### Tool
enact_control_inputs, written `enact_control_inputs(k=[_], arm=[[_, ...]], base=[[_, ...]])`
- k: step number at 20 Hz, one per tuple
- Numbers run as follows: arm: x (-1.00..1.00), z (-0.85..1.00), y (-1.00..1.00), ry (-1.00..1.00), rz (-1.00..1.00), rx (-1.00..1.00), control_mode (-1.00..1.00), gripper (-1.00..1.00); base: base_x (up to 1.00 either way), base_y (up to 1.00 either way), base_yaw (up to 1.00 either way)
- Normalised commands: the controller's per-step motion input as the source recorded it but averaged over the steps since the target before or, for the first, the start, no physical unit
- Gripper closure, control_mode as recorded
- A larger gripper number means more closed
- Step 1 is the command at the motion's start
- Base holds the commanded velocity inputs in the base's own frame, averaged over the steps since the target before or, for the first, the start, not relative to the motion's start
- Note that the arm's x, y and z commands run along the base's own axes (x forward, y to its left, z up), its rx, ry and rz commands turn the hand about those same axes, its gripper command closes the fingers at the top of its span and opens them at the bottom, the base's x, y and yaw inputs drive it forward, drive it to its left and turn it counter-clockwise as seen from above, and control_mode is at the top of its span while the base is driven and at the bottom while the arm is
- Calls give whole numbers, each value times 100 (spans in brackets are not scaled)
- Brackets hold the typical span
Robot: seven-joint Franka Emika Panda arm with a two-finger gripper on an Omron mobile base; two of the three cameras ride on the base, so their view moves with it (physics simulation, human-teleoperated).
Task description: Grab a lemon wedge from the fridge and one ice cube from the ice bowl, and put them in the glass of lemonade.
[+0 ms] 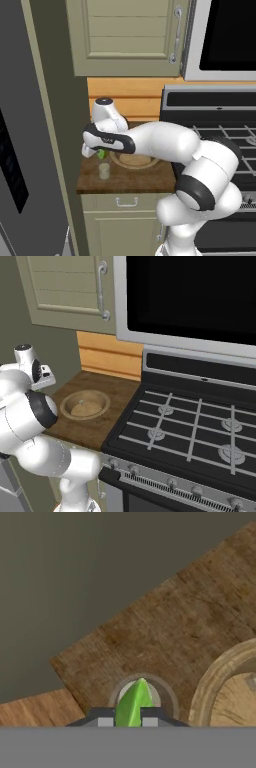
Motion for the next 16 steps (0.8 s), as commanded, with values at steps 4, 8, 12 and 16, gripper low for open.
enact_control_inputs(k=[4,8,12,16], arm=[[0,-2,0,0,0,0,-100,100],[13,-19,0,0,0,0,-100,100],[6,-17,0,0,0,0,-100,100],[4,-12,0,0,0,0,-100,100]], base=[[0,0,0],[0,0,0],[0,0,0],[0,0,0]])
